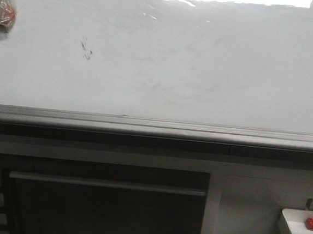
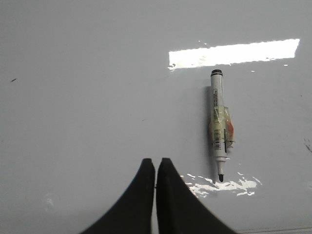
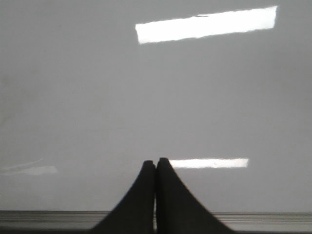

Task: Write number 2 on whiteboard

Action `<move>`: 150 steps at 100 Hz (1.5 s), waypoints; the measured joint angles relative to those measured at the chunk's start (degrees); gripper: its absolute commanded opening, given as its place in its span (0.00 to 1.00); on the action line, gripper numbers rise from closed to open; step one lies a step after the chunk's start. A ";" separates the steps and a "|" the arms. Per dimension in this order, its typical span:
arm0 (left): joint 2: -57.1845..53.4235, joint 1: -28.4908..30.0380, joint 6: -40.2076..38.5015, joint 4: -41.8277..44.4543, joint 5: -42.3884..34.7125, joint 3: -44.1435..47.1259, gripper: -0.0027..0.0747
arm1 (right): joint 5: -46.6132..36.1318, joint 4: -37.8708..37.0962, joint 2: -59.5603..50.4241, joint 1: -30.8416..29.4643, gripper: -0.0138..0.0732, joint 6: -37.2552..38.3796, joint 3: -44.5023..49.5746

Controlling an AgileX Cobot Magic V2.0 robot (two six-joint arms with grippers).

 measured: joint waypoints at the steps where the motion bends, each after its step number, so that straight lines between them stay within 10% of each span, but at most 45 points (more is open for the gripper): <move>1: 0.00 0.00 0.00 0.00 0.00 0.00 0.01 | 0.00 0.00 0.00 0.00 0.08 0.00 0.00; 105: 0.00 0.00 0.00 -2.40 0.36 -0.12 0.01 | 0.17 0.09 0.00 0.00 0.08 0.00 -0.12; 150: 5.95 0.00 0.00 -4.71 29.20 -22.30 0.01 | 24.72 0.90 6.32 0.00 0.08 -0.30 -22.25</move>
